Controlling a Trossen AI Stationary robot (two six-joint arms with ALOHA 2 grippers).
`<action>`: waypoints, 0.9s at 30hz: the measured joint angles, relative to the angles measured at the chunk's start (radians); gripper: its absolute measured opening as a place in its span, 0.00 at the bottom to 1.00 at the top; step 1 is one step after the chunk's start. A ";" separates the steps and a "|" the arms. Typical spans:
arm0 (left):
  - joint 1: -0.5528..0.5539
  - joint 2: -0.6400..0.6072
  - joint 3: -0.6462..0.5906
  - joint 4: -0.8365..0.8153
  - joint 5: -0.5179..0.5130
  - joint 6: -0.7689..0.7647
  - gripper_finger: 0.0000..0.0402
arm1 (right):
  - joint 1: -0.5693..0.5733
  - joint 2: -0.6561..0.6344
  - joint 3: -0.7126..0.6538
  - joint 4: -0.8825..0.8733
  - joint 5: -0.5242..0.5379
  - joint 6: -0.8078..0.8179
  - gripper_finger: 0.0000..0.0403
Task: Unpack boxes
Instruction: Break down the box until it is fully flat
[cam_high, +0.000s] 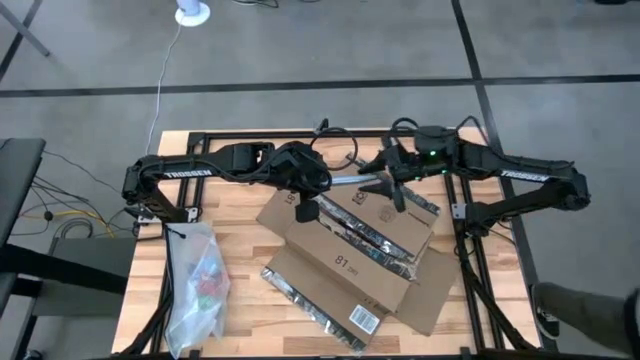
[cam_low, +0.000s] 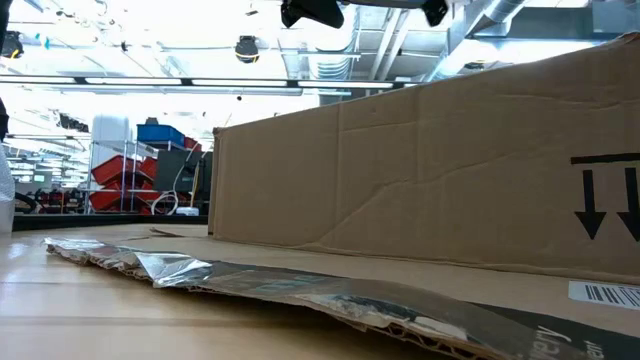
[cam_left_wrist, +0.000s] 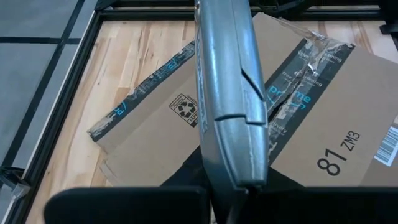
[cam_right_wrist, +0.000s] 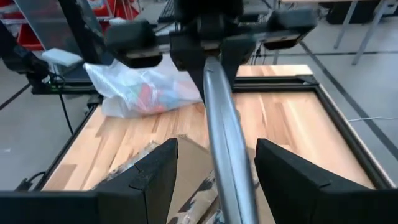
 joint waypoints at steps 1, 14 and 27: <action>0.000 0.000 0.000 0.000 0.000 0.000 0.02 | 0.005 0.013 0.000 0.013 0.000 -0.001 0.49; -0.004 0.000 0.000 0.006 0.003 0.000 0.02 | 0.009 0.049 0.000 0.074 -0.016 -0.017 0.14; -0.001 -0.025 0.000 -0.036 0.139 -0.107 0.10 | -0.013 0.030 0.001 -0.038 -0.038 -0.116 0.14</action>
